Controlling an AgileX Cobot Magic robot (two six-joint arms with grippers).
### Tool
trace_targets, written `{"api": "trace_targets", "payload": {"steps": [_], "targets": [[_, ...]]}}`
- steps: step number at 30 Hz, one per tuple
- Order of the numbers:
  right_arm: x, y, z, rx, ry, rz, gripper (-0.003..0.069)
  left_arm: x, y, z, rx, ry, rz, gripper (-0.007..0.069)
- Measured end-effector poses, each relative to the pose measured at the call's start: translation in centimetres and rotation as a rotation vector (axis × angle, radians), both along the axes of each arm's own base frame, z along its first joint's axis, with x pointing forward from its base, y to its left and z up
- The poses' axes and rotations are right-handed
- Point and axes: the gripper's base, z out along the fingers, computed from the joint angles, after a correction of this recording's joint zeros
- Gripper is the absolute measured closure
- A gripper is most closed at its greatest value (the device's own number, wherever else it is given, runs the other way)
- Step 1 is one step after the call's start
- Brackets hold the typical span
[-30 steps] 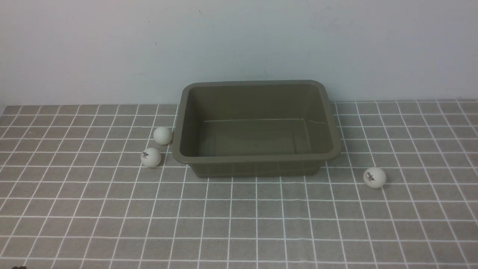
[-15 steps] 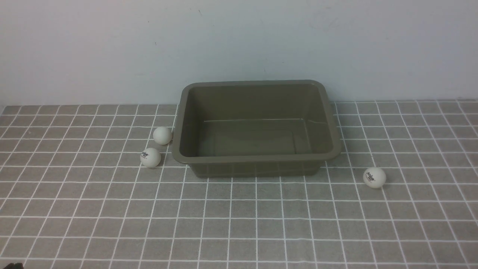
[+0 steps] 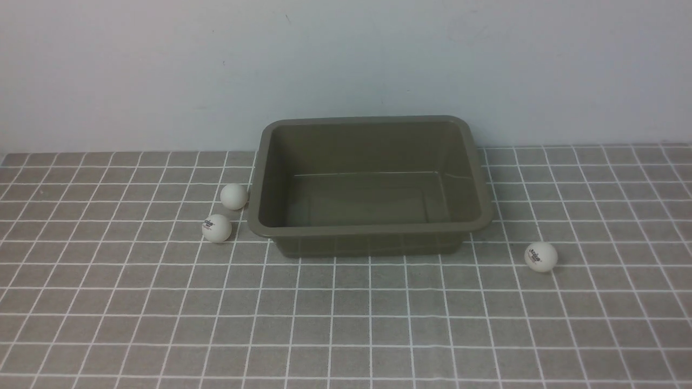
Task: Put the table tennis balls into the box on the grey coffee tablecloth.
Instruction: 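Reach for and grasp a ping pong ball on the table beside the basket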
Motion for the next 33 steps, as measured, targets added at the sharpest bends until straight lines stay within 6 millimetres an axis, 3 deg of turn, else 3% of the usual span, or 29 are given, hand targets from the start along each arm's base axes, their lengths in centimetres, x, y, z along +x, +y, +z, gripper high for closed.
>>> {"api": "trace_targets", "payload": {"steps": [2,4,5,9,11,14,16,17,21,23,24,28,29,33], "targets": [[0.0,0.1,0.6,0.091,-0.066,0.019,0.0673,0.1,-0.1,0.9,-0.014,0.018,-0.018,0.0629],[-0.2,0.3,1.5,0.206,-0.169,0.05,0.0673,0.5,-0.4,3.3,0.003,0.095,-0.042,0.0629],[-0.3,0.3,2.1,0.253,-0.228,0.067,0.0673,1.3,-0.5,5.1,0.026,0.241,-0.053,0.0629],[-0.4,0.3,2.7,0.273,-0.295,0.084,0.0673,5.3,-0.5,7.5,0.084,0.793,-0.051,0.0629],[-0.5,0.3,2.7,0.274,-0.301,0.085,0.0673,7.7,-0.6,7.0,0.158,1.068,-0.076,0.0629],[-0.4,0.3,2.6,0.291,-0.292,0.088,0.0673,10.0,-0.7,6.5,0.229,1.256,-0.119,0.0629],[-0.2,0.3,3.4,0.358,-0.179,0.087,0.0673,13.2,-1.0,4.9,0.297,1.434,-0.202,0.0629],[0.0,0.4,3.5,0.369,-0.106,0.08,0.0673,14.2,-1.2,4.3,0.314,1.471,-0.231,0.0629],[1.1,0.6,7.1,0.268,0.186,0.076,0.0673,17.4,-1.6,2.7,0.348,1.54,-0.308,0.0629],[1.3,0.6,7.6,0.232,0.26,0.075,0.0673,18.3,-1.6,2.4,0.353,1.54,-0.322,0.0629],[2.6,1.1,9.5,0.139,0.41,0.1,0.0673,19.3,-1.8,2.3,0.356,1.53,-0.335,0.0629],[6.0,2.6,12.3,-0.057,0.721,0.166,0.0673,23.4,-2.2,2.4,0.316,1.491,-0.368,0.0629],[6.2,2.7,12.1,-0.06,0.739,0.165,0.0673,23.9,-2.3,2.4,0.314,1.489,-0.372,0.0629],[9.5,4.4,12.0,-0.137,0.858,0.228,0.0673,28.6,-2.6,1.8,0.366,1.482,-0.432,0.0586]]}}
